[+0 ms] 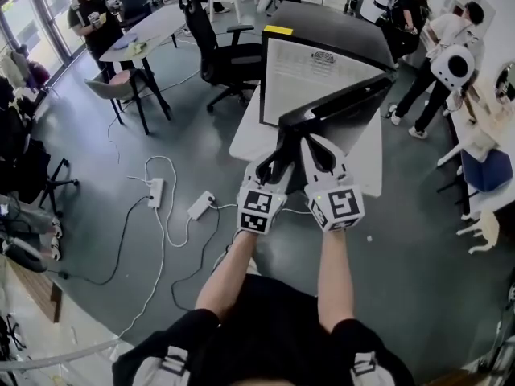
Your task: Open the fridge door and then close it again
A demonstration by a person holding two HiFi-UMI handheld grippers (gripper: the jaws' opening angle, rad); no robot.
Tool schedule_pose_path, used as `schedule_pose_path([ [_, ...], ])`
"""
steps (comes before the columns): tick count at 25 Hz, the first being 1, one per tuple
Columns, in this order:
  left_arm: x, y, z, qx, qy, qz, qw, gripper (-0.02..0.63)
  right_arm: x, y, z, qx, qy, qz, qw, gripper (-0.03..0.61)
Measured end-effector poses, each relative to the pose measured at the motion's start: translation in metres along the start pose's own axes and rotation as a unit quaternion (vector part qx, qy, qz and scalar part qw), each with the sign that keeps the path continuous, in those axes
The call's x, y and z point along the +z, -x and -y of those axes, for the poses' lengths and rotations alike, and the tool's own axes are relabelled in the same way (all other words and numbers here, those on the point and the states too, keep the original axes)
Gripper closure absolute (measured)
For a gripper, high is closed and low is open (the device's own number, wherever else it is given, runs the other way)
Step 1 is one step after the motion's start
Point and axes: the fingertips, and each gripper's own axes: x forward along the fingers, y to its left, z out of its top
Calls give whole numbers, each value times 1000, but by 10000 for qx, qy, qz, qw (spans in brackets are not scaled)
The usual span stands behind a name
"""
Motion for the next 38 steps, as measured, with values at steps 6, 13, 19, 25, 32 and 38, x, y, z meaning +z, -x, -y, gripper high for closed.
schedule_pose_path([
  [6,6,-42,-85,-366,22,-5,9993,453,-13,-89,4,-213,16,-11,9998,583],
  [13,11,-101,-153,-879,44,-86,9961,445,-29,-169,26,-479,171,-165,9986,584],
  [19,11,-147,-184,-1319,-40,-274,9909,442,-35,-215,48,-614,339,-150,9974,583],
  [25,14,-185,-211,-947,-173,-436,9944,459,-50,-250,76,-928,441,-601,9929,583],
  [32,17,-211,-223,-647,-120,-550,9963,480,-56,-266,98,-1031,433,-695,9913,583],
  [38,19,-208,-223,-596,216,-390,9972,486,-63,-261,102,-1034,237,-644,9923,583],
])
